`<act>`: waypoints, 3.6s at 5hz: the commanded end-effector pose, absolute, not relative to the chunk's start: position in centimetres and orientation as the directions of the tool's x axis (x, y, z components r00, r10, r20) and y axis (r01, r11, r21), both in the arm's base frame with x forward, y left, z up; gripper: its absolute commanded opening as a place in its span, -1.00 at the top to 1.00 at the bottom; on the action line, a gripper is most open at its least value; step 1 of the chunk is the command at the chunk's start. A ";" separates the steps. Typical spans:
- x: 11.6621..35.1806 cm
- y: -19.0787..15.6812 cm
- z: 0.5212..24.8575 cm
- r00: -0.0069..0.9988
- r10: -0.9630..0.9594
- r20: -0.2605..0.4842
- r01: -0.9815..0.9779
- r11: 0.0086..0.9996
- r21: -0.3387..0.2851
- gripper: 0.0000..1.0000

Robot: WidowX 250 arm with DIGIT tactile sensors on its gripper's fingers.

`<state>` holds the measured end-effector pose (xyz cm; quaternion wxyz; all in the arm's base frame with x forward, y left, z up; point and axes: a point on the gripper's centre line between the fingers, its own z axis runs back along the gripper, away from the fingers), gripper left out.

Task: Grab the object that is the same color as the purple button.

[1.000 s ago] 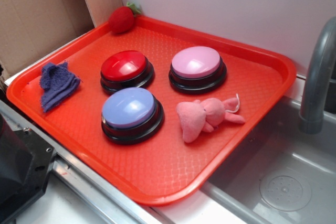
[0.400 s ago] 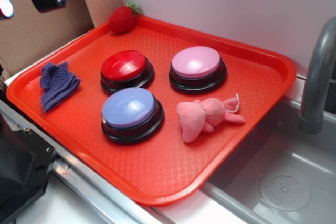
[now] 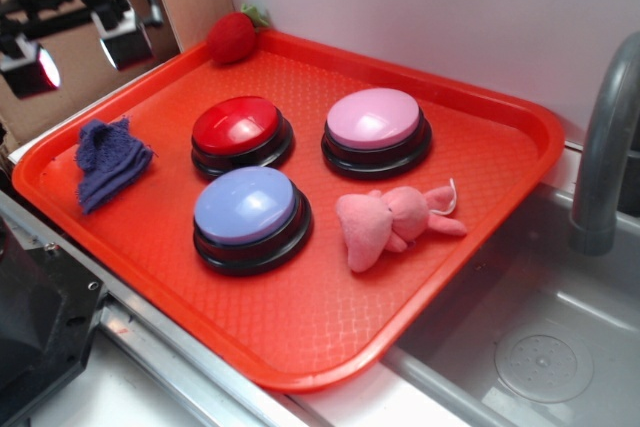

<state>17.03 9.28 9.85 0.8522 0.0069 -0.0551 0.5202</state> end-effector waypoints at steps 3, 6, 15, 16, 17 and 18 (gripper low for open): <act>17.3 13.6 3.9 0.116 0.983 0.144 -0.993 0.118 -0.008 -1.00; 17.3 14.2 2.3 0.050 0.993 0.110 -0.998 0.055 -0.037 1.00; 18.4 4.2 13.4 0.978 0.137 0.158 -0.128 0.990 -0.063 1.00; 17.2 1.8 14.0 0.983 0.006 0.186 0.007 0.997 -0.071 1.00; 16.6 0.9 13.7 0.983 0.005 0.184 0.011 0.996 -0.084 1.00; 16.6 1.9 13.6 0.981 0.087 0.174 -0.068 0.991 -0.115 1.00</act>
